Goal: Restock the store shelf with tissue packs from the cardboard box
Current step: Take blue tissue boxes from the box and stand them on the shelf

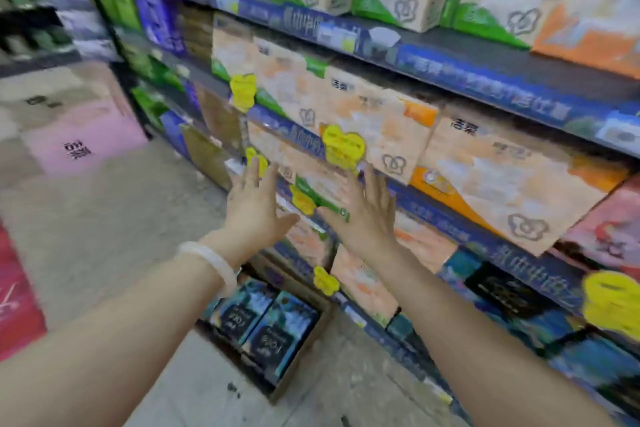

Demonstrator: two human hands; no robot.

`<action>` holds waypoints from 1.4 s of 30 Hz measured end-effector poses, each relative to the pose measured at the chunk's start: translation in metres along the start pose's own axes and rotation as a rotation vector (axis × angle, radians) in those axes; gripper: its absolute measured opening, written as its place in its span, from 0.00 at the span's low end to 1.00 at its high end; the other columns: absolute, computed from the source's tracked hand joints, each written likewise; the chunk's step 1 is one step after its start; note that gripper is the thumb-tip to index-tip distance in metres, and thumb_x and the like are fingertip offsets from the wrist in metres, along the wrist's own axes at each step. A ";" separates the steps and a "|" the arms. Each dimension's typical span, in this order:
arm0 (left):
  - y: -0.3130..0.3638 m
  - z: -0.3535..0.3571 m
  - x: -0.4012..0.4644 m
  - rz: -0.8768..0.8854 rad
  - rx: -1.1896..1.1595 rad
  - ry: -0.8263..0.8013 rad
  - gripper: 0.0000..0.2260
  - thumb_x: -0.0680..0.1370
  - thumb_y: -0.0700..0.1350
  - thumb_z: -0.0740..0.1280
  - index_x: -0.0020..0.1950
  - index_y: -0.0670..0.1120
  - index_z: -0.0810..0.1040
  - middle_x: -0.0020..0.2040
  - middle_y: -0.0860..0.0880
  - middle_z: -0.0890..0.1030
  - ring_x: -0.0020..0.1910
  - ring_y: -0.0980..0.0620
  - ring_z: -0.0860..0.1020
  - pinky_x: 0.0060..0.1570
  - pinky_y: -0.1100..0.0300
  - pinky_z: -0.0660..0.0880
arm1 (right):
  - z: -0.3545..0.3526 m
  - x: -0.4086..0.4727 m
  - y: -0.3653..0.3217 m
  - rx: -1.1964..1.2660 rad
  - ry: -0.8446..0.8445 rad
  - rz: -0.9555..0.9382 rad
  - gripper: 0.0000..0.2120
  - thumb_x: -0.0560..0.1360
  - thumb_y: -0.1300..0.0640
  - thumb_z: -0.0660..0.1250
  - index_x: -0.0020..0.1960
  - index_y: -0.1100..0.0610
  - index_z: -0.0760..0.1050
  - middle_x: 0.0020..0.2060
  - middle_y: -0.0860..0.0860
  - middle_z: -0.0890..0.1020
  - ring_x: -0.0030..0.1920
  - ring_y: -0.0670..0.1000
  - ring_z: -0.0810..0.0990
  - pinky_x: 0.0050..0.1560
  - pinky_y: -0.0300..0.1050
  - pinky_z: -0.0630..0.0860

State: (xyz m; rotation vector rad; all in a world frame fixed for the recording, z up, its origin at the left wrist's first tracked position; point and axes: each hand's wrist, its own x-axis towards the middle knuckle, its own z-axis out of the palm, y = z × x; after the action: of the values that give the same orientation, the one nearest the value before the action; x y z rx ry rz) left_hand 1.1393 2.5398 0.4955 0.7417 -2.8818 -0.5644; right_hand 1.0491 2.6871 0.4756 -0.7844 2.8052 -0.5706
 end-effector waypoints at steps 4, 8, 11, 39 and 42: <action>-0.079 0.021 -0.001 -0.088 0.056 -0.090 0.41 0.74 0.56 0.69 0.78 0.49 0.48 0.79 0.44 0.42 0.77 0.42 0.43 0.74 0.44 0.51 | 0.077 0.017 -0.038 -0.087 -0.242 -0.022 0.37 0.77 0.36 0.54 0.76 0.44 0.38 0.76 0.50 0.33 0.76 0.57 0.33 0.74 0.63 0.39; -0.137 0.046 0.011 -0.177 0.144 -0.223 0.39 0.75 0.56 0.67 0.77 0.49 0.47 0.78 0.43 0.40 0.77 0.42 0.43 0.74 0.44 0.51 | 0.140 0.043 -0.057 -0.145 -0.409 -0.039 0.38 0.76 0.34 0.53 0.77 0.45 0.38 0.76 0.51 0.33 0.76 0.57 0.33 0.73 0.63 0.38; -0.174 0.066 0.026 -0.235 0.204 -0.311 0.36 0.76 0.57 0.64 0.77 0.49 0.48 0.79 0.44 0.40 0.78 0.43 0.43 0.74 0.45 0.50 | 0.184 0.067 -0.058 -0.178 -0.496 -0.038 0.38 0.77 0.36 0.55 0.77 0.46 0.39 0.76 0.52 0.34 0.76 0.57 0.33 0.74 0.63 0.38; -0.552 0.380 0.213 -0.301 0.272 -0.950 0.39 0.74 0.56 0.67 0.77 0.52 0.48 0.79 0.46 0.46 0.77 0.43 0.49 0.74 0.48 0.56 | 0.669 0.229 -0.131 0.479 -0.622 0.671 0.48 0.71 0.36 0.65 0.77 0.54 0.41 0.77 0.55 0.48 0.77 0.58 0.51 0.74 0.58 0.56; -0.585 0.416 0.214 -0.305 0.254 -0.972 0.40 0.73 0.55 0.69 0.78 0.52 0.48 0.79 0.46 0.48 0.77 0.44 0.50 0.74 0.48 0.57 | 0.726 0.250 -0.139 0.663 -0.475 0.817 0.56 0.64 0.36 0.72 0.77 0.57 0.42 0.76 0.57 0.53 0.75 0.60 0.54 0.73 0.58 0.59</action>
State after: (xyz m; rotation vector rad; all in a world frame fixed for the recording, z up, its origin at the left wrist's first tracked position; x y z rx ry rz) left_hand 1.1291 2.0970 -0.1081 1.2331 -3.8056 -0.7624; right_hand 1.0931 2.2169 -0.1454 0.3158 2.0147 -0.9013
